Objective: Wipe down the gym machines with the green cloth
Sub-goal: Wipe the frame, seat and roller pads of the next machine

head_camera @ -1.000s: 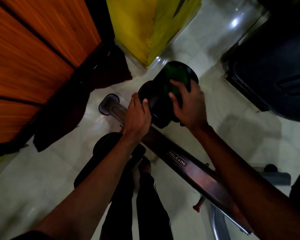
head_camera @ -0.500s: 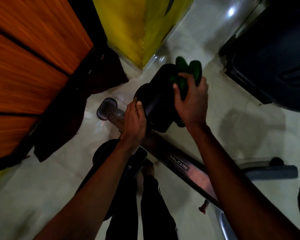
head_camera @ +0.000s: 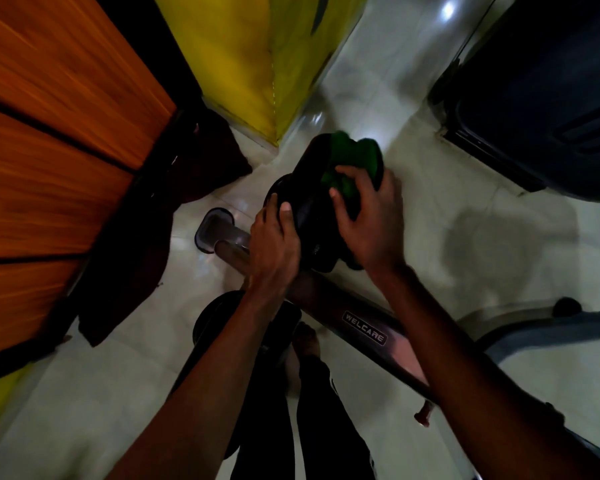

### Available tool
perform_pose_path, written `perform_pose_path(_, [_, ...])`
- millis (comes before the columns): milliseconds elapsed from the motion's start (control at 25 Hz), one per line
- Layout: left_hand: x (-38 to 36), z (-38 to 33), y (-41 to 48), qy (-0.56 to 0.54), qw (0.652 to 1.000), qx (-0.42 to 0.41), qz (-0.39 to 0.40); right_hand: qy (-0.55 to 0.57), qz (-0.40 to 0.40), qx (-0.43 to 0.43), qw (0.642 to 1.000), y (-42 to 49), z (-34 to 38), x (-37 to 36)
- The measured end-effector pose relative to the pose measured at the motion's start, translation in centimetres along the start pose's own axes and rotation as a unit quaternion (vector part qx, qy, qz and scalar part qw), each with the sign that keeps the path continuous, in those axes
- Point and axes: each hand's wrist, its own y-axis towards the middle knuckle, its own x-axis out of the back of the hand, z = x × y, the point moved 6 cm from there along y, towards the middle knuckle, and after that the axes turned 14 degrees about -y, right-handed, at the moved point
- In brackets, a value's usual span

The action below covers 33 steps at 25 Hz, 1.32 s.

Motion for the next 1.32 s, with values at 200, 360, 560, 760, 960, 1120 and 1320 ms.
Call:
perform_pose_path(200, [0.5, -0.2, 0.0, 0.072, 0.996, 0.036, 0.024, 0.072, -0.04, -0.116, 0.99, 2.3, -2.2, -0.2])
perform_pose_path(360, [1.0, 0.7, 1.9, 0.162, 0.979, 0.096, 0.084, 0.054, -0.003, -0.075, 0.996, -3.5, 0.7, -0.6])
perform_pose_path(560, [2.3, 2.8, 3.1, 0.131, 0.975, 0.125, 0.126, 0.069, -0.028, -0.07, 0.995, -1.4, -1.3, -0.7])
perform_pose_path(760, [2.0, 2.9, 3.4, 0.153, 0.974, 0.114, 0.119, 0.108, -0.061, -0.133, 0.983, 2.1, -3.2, -0.8])
perform_pose_path(960, [0.5, -3.2, -0.2, 0.056, 0.984, -0.143, 0.087, 0.07, -0.038, -0.11, 0.991, -3.7, 0.3, -0.7])
perform_pose_path(1120, [-0.7, -2.3, -0.3, 0.133, 0.967, -0.19, 0.104, 0.064, -0.011, -0.072, 0.995, -1.4, -0.8, -0.7])
perform_pose_path(1320, [0.1, -2.5, 0.8, 0.004, 0.983, -0.119, 0.139, 0.125, -0.037, -0.165, 0.978, 0.5, -2.8, -0.8])
